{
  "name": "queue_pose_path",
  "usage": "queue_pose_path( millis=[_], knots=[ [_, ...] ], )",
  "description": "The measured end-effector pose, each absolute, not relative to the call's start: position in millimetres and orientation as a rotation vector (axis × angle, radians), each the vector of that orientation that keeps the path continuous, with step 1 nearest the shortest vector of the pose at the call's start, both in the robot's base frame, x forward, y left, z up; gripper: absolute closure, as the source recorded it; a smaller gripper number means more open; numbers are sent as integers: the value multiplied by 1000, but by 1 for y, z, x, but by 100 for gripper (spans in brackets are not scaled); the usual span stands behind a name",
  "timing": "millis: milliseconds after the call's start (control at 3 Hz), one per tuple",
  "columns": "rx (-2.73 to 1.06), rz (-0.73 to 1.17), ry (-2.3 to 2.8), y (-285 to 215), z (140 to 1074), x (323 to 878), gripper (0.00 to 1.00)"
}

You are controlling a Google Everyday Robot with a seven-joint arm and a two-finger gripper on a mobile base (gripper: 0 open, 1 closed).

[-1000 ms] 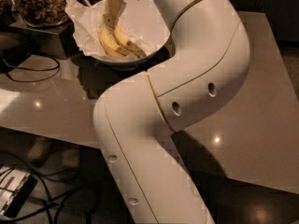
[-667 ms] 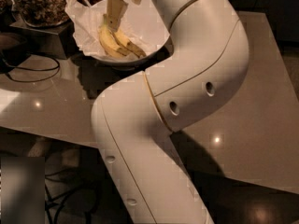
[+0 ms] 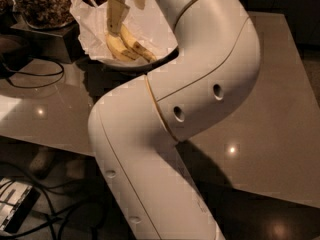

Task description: Pick banana from white bowl

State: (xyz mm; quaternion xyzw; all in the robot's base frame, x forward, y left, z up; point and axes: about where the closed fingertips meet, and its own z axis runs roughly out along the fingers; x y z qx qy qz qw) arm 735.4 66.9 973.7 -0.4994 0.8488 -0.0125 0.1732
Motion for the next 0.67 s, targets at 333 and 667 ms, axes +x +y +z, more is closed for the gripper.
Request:
queue_pose_path(
  millis=[333,667],
  knots=[
    [-1423,41,2392,83,970,732,4],
    [-1425,56,2376,83,968,736,0]
  ],
)
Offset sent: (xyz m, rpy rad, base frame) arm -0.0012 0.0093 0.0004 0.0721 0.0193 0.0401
